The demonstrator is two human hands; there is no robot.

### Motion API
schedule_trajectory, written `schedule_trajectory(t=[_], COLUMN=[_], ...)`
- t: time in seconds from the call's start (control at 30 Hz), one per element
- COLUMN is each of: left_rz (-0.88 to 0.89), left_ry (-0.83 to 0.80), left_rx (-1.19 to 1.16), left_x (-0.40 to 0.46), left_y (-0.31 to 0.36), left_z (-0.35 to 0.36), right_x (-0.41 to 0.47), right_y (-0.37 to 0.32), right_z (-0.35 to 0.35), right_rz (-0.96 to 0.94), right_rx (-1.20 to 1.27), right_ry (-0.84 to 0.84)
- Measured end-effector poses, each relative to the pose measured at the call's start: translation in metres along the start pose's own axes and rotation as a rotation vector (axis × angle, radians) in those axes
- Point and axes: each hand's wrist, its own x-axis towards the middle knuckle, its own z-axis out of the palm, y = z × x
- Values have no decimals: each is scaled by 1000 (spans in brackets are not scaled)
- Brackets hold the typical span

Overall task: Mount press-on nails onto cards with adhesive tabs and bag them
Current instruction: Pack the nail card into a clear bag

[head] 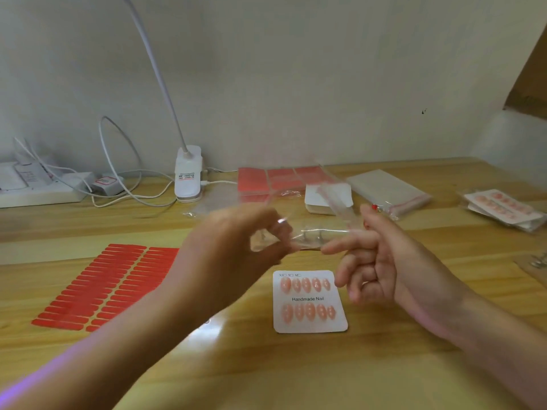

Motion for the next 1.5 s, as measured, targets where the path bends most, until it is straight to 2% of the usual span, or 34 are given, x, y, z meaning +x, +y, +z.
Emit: schedule_trajectory(t=[0.07, 0.13, 0.27, 0.4, 0.43, 0.53, 0.77, 1.0, 1.07, 1.13, 1.23, 1.37, 1.5], left_rz=[-144, -208, -419, -560, -579, -633, -644, -648, -615, -572, -526, -361, -98], left_ry=[-5, -17, -133, -252, -275, -356, -573, -664, -723, -768, -789, -644, -513], left_rx=[-140, -219, -444, -650, -682, -726, -739, -703, -670, -605, -471, -162, 253], left_x=[3, 7, 11, 13, 13, 13, 12, 11, 11, 9, 8, 3, -2], left_y=[-2, -3, -6, -14, -15, -17, -23, -33, -34, -34, -35, -31, -22], left_z=[-4, -8, -15, -22, -23, -26, -30, -30, -30, -31, -27, -11, -7], right_x=[0, -1, -7, -12, -12, -13, -12, -6, -3, -2, -2, 3, 6], right_y=[4, 10, 14, 17, 19, 21, 11, -2, -6, -6, -10, -12, -13], right_z=[-1, -1, -3, -1, 0, 4, 1, -26, -33, -37, -41, -44, -41], right_rz=[-98, -239, -415, -385, -374, -403, -706, -1125, -1125, -1000, -739, -412, -250], right_rx=[-123, -275, -584, -1283, -1383, -1457, -1605, -1524, -1443, -1277, -878, -446, -217], right_ry=[-5, 9, -9, -212, -246, -236, -225, -34, 50, 129, 273, 433, 406])
